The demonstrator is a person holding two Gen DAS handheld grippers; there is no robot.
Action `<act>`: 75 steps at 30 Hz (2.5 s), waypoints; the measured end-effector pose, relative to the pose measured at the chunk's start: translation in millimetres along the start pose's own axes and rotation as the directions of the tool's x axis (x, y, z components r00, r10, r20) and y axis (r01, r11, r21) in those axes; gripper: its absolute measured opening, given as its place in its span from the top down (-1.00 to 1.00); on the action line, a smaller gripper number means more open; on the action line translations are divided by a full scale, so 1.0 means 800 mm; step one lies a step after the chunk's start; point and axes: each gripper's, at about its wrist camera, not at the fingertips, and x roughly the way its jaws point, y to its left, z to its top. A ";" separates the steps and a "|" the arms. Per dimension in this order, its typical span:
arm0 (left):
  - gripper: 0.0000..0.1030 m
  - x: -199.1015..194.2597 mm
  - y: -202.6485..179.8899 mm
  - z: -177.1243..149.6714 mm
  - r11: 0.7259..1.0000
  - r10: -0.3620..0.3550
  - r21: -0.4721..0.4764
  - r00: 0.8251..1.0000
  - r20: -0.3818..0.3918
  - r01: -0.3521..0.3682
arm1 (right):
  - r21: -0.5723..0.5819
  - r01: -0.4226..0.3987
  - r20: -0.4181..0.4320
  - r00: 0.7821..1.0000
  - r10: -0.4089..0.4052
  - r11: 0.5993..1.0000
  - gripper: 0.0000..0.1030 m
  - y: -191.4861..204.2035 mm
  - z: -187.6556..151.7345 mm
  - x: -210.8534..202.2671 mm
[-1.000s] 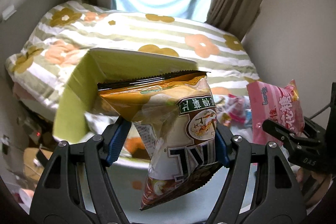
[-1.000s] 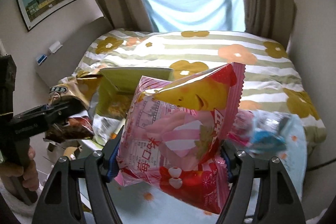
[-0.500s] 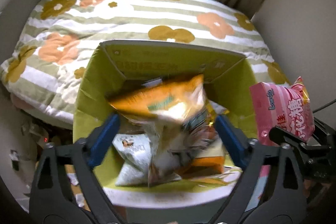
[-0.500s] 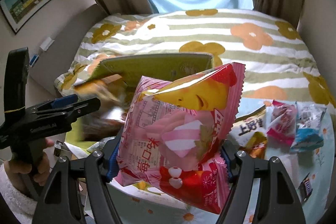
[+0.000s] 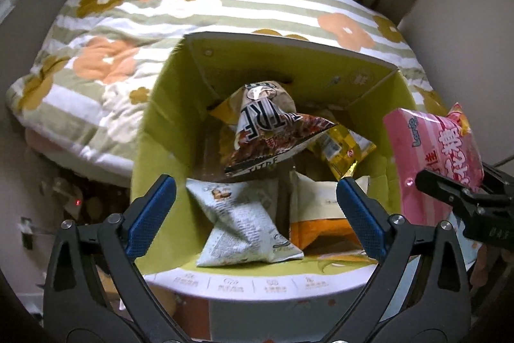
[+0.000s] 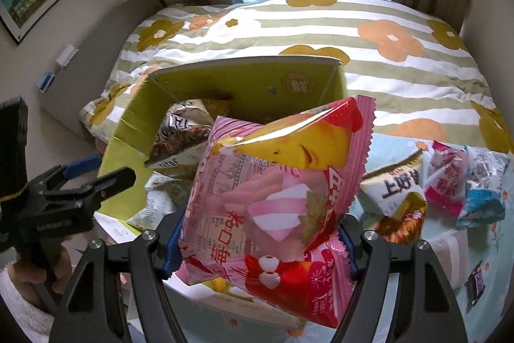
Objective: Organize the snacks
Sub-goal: 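Carry both bags into the yellow box and open both tools, then move both tools back over the remaining snacks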
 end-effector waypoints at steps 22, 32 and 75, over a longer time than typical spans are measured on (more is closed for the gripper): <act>-0.93 -0.049 0.003 -0.054 0.999 0.030 -0.046 0.998 0.063 -0.027 | -0.108 0.012 0.088 0.996 -0.003 0.994 -0.98 0.012 -0.045 -0.024; -0.93 -0.060 -0.051 -0.048 0.995 -0.079 0.068 0.993 0.084 0.074 | 0.022 0.128 0.171 0.977 -0.130 0.992 -0.98 -0.025 -0.077 -0.095; -0.93 0.078 -0.478 -0.134 0.993 -0.078 0.072 0.986 -0.148 0.090 | 0.102 0.210 -0.205 0.961 -0.186 0.972 -0.42 -0.332 -0.309 -0.096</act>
